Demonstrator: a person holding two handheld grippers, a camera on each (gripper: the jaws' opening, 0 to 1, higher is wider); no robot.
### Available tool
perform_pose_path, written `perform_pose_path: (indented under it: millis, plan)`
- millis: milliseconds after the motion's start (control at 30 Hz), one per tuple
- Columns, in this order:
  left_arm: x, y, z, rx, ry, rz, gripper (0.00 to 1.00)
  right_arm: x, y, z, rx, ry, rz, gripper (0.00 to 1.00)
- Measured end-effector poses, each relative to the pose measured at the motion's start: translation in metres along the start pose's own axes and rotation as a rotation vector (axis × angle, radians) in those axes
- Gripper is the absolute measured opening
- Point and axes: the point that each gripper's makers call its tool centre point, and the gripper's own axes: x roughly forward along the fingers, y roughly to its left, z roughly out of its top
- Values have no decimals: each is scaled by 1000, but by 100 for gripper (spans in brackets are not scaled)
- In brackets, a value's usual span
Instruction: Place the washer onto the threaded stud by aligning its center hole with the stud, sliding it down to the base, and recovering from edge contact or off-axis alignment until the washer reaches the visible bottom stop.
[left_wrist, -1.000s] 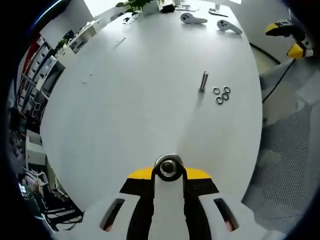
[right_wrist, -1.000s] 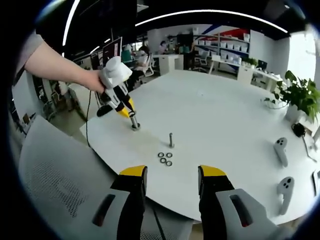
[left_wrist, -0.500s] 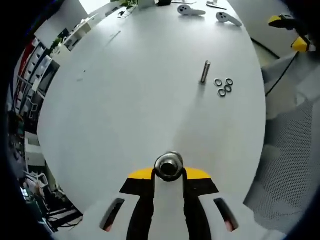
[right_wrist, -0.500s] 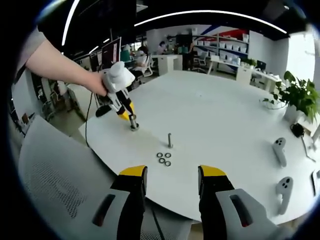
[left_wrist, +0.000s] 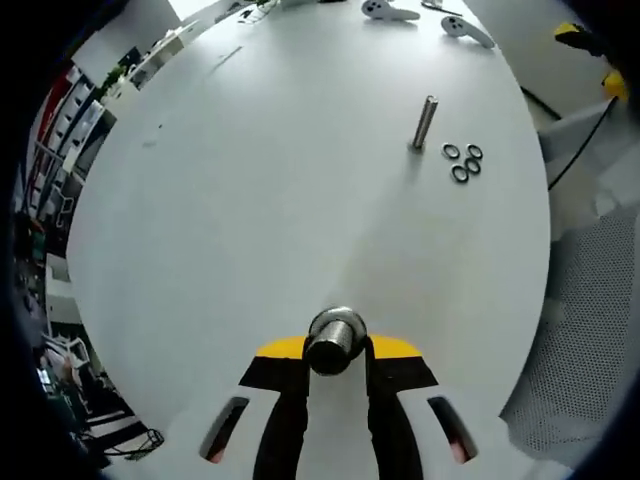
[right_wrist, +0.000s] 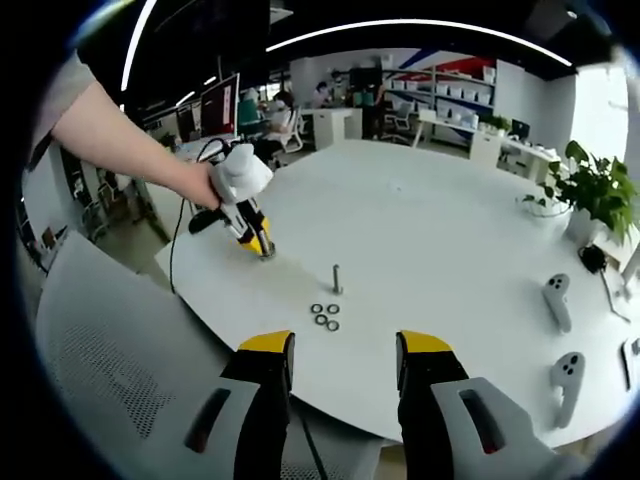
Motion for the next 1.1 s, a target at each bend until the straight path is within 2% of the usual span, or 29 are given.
perform_pose_path:
  millis: [367,633,833,1100]
  plan:
    - [5,0,-2,-33,-31,-6,21,0,0,-1,-3,8,-1,43]
    - [-7,2,-1,-69,-87,20,22,1,2,-2,-8,16,2,43]
    - [-25,1,-3,-155,-165,32,22,1,2,-2,-16,16,4,43]
    - [-56,-5,-3,-226,-291,63,23,0,2,-1,-14,13,-2,43]
